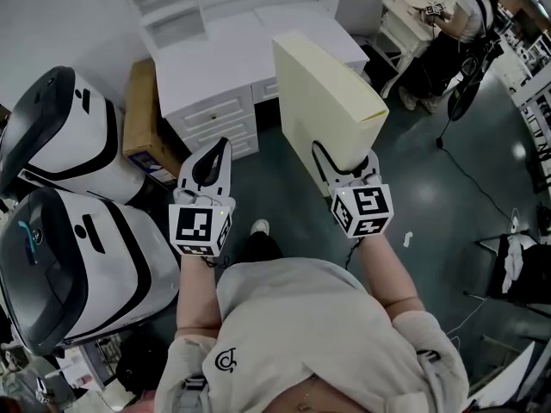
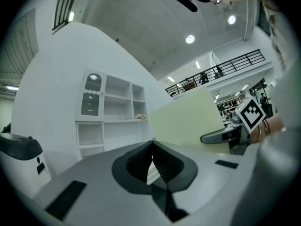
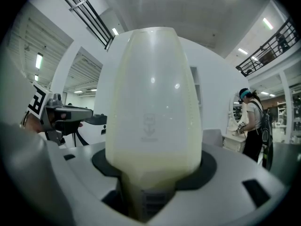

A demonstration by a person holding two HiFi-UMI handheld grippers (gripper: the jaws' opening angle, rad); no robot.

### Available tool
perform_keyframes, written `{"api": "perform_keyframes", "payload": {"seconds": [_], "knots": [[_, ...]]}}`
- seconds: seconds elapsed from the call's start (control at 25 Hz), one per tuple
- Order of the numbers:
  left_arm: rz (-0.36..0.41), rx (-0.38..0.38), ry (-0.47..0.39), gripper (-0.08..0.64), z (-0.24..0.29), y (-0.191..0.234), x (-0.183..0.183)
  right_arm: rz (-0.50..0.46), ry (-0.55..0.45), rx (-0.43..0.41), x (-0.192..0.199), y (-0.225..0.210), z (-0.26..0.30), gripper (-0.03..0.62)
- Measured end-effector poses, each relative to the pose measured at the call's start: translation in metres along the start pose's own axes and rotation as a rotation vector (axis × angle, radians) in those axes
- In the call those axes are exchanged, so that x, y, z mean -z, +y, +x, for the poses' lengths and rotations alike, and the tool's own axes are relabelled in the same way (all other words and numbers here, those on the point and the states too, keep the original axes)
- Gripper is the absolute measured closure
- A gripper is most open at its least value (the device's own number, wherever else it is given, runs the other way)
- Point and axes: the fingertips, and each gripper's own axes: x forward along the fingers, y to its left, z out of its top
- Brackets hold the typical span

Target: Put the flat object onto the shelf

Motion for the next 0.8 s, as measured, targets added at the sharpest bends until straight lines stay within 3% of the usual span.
{"api": "perform_keyframes", "payload": {"seconds": [0.48, 0.8], "knots": [[-0.004, 0.039, -0.012, 0.548, 0.13, 0.145, -0.002, 0.013, 0.0, 0.066, -0.039, -0.016, 0.185, 0.308], [-0.029, 0.031, 0.016, 0.548, 0.19, 0.187, 0.016, -0.002, 0.009, 0.058, -0.048, -0.034, 0.264, 0.308]]}}
